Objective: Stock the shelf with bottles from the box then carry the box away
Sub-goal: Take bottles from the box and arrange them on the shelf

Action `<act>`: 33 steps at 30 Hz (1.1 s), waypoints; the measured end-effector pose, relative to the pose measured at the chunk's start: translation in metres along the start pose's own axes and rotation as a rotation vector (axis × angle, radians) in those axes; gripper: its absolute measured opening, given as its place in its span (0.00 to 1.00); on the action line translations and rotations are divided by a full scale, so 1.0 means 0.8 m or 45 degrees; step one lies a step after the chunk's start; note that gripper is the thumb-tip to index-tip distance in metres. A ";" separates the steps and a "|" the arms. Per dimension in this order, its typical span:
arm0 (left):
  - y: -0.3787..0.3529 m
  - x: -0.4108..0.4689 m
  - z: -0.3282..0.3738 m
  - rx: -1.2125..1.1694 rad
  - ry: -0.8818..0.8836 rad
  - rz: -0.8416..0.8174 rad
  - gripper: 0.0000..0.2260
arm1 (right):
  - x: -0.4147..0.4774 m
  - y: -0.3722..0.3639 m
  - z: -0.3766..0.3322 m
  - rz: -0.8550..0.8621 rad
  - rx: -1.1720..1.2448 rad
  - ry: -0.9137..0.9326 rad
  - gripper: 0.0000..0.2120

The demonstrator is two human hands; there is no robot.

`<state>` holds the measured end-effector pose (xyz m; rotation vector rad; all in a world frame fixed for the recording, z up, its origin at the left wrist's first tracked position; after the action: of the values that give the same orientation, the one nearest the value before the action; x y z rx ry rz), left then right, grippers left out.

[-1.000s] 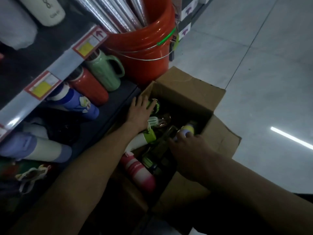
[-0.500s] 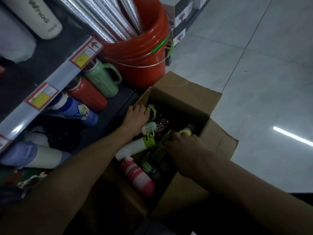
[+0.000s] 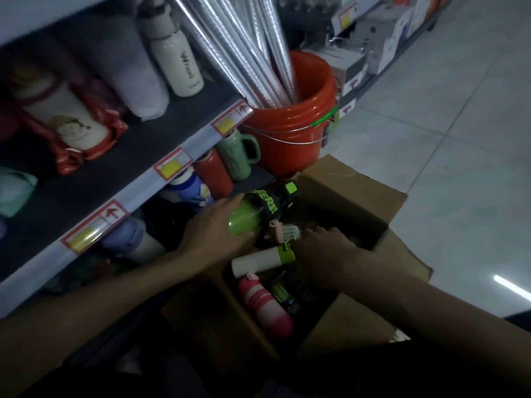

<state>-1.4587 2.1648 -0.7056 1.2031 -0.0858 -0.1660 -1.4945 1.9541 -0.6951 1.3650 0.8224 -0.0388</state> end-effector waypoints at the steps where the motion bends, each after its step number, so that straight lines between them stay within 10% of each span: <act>1: 0.014 -0.015 -0.009 -0.128 0.069 0.043 0.37 | -0.001 0.005 -0.006 -0.005 0.041 0.009 0.23; 12: 0.079 -0.158 -0.060 -1.572 0.615 0.125 0.18 | 0.020 0.032 -0.091 0.005 1.792 -0.038 0.37; 18: 0.051 -0.160 -0.059 -1.591 0.480 0.125 0.26 | 0.021 0.044 -0.110 -0.010 2.297 -0.012 0.24; 23: 0.044 -0.164 -0.062 -1.214 0.239 0.119 0.34 | 0.028 0.045 -0.117 0.081 2.463 -0.049 0.18; 33: 0.033 -0.145 -0.054 -1.987 0.726 -0.193 0.39 | 0.032 0.054 -0.115 0.100 2.460 0.123 0.25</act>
<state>-1.5638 2.2340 -0.6937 -0.3387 0.5552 0.0157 -1.5005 2.0558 -0.6705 3.1889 0.6925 -0.9028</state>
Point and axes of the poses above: each hand's wrist, its own x-axis towards the middle knuckle, its own y-axis out of the back of the hand, z = x × y, the point moved 3 cm from there along x, towards the middle knuckle
